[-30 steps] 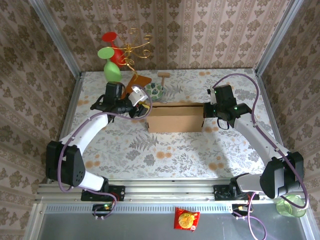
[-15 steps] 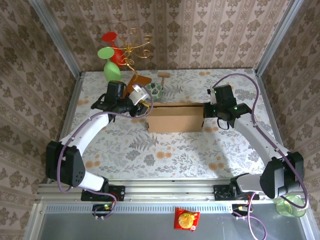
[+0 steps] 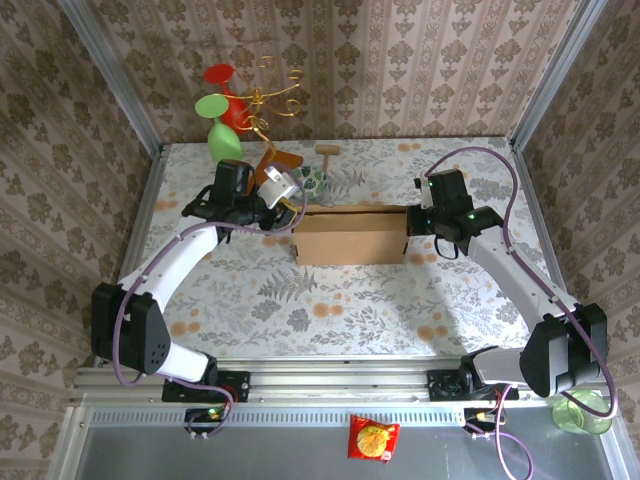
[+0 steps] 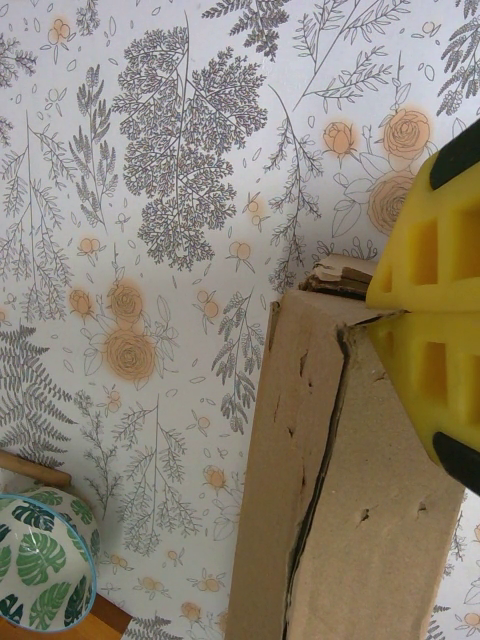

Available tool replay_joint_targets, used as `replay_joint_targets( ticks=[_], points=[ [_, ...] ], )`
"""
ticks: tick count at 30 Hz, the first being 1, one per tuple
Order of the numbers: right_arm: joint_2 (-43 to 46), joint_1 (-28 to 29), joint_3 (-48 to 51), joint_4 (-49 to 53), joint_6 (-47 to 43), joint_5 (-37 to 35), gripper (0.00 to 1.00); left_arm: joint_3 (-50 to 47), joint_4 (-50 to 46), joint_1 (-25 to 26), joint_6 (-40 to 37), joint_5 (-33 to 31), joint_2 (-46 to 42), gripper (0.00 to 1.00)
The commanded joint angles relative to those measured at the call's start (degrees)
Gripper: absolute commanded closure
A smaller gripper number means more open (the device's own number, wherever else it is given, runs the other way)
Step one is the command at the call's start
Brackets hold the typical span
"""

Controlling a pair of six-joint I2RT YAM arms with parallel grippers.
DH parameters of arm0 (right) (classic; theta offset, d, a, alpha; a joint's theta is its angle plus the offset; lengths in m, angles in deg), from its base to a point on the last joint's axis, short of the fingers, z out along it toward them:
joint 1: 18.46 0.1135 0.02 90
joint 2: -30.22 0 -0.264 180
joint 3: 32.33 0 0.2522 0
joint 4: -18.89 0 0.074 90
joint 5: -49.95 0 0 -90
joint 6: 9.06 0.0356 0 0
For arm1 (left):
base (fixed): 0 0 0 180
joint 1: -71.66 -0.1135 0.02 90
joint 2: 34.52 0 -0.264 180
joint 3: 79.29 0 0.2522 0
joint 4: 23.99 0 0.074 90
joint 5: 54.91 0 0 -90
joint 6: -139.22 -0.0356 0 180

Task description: Fold the paper box

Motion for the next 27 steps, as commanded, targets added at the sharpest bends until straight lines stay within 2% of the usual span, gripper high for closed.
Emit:
replay_joint_targets(
  ticks=[1, 7, 15, 21, 27],
  points=[
    [-0.43, 0.46, 0.08, 4.74, -0.17, 0.24, 1.0, 2.1, -2.28, 0.63, 2.52, -0.02, -0.56, 0.72],
    [-1.03, 0.44, -0.22, 4.54, -0.03, 0.36, 1.0, 2.01, -3.93, 1.27, 3.05, 0.09, -0.05, 0.76],
    [-1.36, 0.43, -0.76, 4.88, -0.32, 0.48, 1.0, 3.86, -5.57, 1.45, 5.18, 0.09, 1.06, 0.88],
    [-1.59, 0.4, -0.72, 4.83, -0.14, 0.41, 1.0, 5.9, -8.82, 3.03, 9.08, -0.42, 2.94, 0.92],
    [-1.58, 0.47, -0.6, 4.74, 0.23, 0.42, 1.0, 5.45, -7.91, 3.21, 17.43, -2.79, 3.32, 1.0]
  ],
)
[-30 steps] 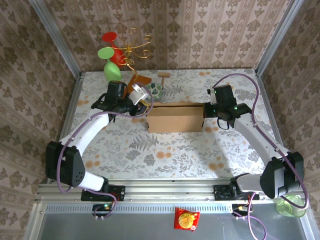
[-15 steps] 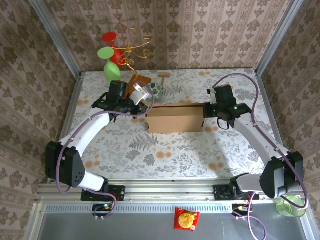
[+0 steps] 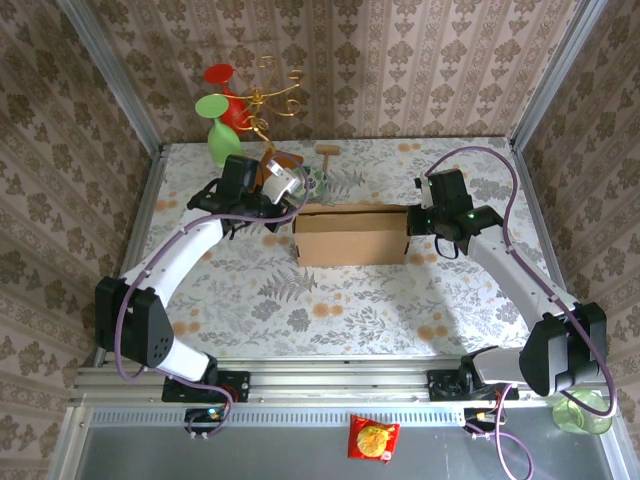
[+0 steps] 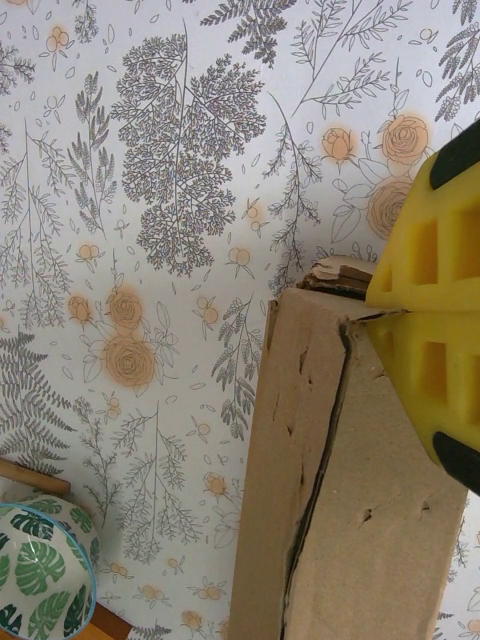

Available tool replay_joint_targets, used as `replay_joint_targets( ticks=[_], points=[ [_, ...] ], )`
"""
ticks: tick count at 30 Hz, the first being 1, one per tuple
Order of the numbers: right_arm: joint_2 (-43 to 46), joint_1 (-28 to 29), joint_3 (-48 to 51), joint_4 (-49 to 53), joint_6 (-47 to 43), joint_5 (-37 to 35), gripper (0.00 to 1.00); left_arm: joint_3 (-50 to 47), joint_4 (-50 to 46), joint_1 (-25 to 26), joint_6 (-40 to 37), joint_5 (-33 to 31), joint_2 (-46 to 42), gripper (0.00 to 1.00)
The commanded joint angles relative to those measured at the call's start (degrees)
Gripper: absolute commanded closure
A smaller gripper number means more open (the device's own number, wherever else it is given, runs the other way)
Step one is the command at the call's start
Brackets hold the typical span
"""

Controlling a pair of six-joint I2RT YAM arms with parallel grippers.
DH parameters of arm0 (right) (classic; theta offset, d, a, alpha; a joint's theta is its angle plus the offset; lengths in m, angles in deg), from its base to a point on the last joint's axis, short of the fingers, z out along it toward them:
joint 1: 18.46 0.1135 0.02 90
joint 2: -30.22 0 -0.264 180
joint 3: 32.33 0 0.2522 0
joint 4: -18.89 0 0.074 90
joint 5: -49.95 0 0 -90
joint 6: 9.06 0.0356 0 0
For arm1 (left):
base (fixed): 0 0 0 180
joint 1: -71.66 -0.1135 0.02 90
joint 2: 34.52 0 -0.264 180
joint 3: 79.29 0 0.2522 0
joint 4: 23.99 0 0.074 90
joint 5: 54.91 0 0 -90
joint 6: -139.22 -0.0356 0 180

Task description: Fold the paper box

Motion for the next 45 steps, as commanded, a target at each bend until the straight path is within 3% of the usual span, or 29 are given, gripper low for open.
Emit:
replay_joint_targets(
  ticks=[1, 10, 28, 45],
  points=[
    [-1.26, 0.41, -0.34, 4.35, 0.36, 0.78, 1.0, -0.09, -0.26, 2.27, 7.95, -0.23, 0.64, 1.0],
    [-1.23, 0.46, -0.19, 4.15, 0.81, 0.97, 1.0, -4.81, 7.94, 3.81, 20.66, -3.34, -1.77, 1.0],
    [-1.08, 0.41, 0.43, 3.27, 0.9, 0.97, 1.0, -13.25, 16.45, 5.24, 28.21, -5.66, -4.13, 1.0],
    [2.99, 0.82, 6.65, -2.79, -1.45, 0.52, 1.0, -20.27, 20.55, 6.78, 29.75, -7.32, -6.83, 1.0]
  ],
)
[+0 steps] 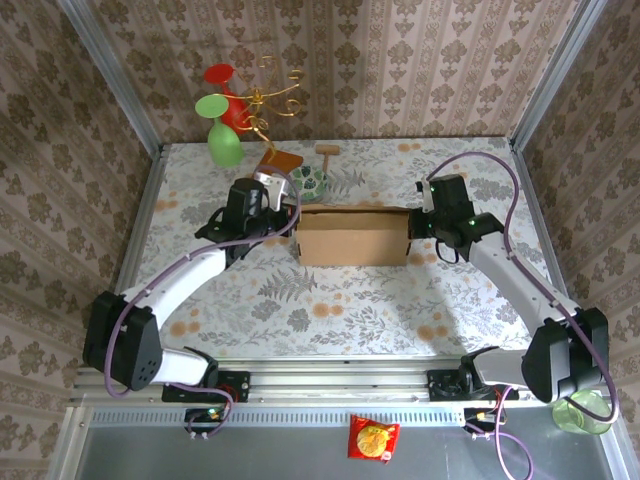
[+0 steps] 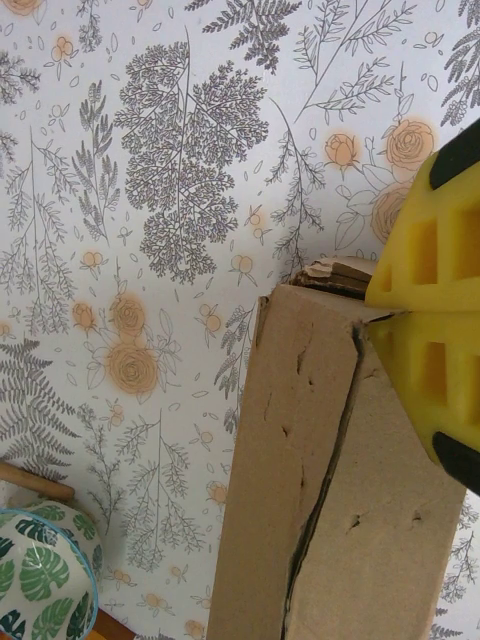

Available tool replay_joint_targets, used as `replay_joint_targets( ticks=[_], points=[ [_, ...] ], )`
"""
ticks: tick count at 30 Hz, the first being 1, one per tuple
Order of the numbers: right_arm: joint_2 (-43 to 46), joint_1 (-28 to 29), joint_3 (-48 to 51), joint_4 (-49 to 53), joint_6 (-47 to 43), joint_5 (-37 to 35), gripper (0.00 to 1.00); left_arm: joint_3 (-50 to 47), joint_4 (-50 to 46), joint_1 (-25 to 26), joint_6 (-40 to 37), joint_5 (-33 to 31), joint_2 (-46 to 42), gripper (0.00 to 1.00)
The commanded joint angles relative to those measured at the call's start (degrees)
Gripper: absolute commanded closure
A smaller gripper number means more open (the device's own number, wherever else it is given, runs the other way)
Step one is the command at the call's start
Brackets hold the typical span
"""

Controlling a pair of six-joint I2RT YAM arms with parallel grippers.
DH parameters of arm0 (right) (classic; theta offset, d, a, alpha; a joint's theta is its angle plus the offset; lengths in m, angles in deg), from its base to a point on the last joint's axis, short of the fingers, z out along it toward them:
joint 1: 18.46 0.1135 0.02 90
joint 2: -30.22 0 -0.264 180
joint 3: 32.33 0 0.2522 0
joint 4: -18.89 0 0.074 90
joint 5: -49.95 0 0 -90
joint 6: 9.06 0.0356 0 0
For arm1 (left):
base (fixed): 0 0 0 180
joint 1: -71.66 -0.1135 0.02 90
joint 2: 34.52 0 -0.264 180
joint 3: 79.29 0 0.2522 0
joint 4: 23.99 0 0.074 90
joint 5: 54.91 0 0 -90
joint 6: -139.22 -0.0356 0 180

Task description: Fold the paper box

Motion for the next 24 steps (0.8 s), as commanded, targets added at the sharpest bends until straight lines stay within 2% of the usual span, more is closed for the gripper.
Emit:
replay_joint_targets(
  ticks=[1, 7, 16, 24],
  points=[
    [1.0, 0.93, 2.96, 0.66, -1.24, 1.14, 1.0, -3.64, -3.75, 1.88, 2.02, 2.91, -0.01, 1.0],
    [1.51, 1.04, 4.28, -0.12, -1.88, 0.87, 1.0, -6.53, -1.05, 1.97, 3.38, 3.03, -0.97, 1.0],
    [0.43, 1.22, 2.84, 0.46, -1.88, 0.72, 1.0, -4.09, -4.91, 1.88, 3.07, 3.18, -0.15, 1.0],
    [0.61, 1.4, 3.34, 0.36, -2.22, 0.62, 1.0, -9.7, 1.16, 2.15, 6.46, 3.34, -1.46, 1.0]
  ],
)
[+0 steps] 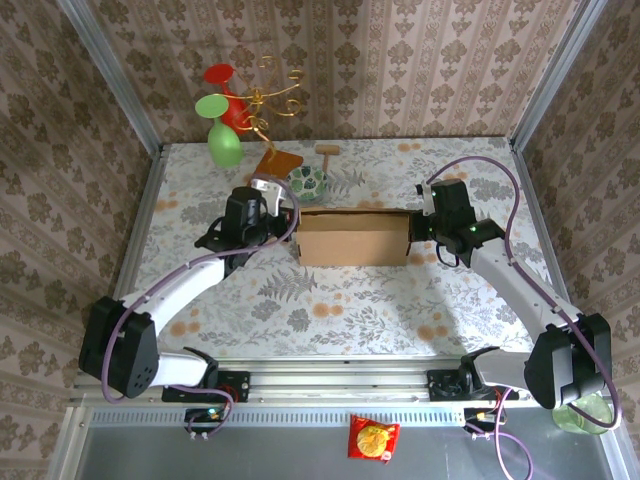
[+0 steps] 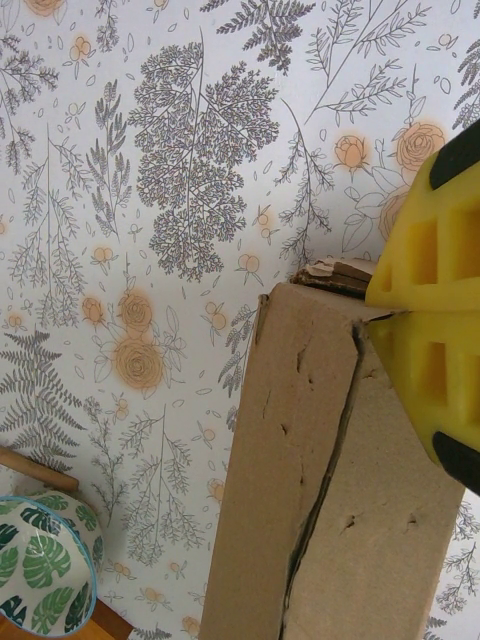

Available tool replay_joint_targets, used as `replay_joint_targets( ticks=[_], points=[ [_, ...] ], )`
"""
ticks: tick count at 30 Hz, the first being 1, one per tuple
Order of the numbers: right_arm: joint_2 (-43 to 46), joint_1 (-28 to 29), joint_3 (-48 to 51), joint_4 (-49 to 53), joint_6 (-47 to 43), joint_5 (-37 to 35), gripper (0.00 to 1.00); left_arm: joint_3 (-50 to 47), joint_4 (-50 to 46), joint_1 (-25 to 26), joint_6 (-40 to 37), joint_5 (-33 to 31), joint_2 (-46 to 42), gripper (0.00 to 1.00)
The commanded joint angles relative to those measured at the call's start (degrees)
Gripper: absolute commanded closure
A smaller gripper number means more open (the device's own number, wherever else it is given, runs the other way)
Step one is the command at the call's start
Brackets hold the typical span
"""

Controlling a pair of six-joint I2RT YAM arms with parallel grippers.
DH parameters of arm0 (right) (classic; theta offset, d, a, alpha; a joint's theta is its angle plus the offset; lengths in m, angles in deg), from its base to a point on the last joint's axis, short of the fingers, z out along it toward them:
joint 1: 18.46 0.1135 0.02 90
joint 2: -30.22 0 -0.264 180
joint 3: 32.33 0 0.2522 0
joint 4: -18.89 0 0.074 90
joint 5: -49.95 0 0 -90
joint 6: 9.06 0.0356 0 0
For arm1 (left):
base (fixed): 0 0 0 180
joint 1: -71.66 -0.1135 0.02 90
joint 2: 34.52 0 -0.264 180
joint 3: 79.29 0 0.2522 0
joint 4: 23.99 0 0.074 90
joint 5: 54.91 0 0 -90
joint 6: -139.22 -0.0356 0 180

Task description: Fold the paper box

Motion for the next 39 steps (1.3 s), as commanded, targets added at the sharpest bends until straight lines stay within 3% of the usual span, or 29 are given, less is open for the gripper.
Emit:
replay_joint_targets(
  ticks=[1, 15, 33, 39],
  points=[
    [-1.13, 1.29, 0.98, 2.93, -0.72, 0.58, 1.0, -4.32, -5.62, 1.71, 3.95, 3.72, 0.92, 1.0],
    [-0.38, 1.79, 3.81, 1.99, -1.6, -0.77, 1.0, -8.25, -3.55, 2.1, 3.86, 2.73, 1.01, 1.0],
    [0.85, 1.73, 4.98, 3.46, 0.07, -1.65, 1.0, -11.91, -4.44, 4.24, 1.53, -3.32, 0.17, 1.0],
    [2.87, 1.71, -0.08, 7.89, 6.61, -0.01, 0.8, -11.08, -5.14, 4.56, 1.48, -4.42, -0.15, 1.0]
  ],
)
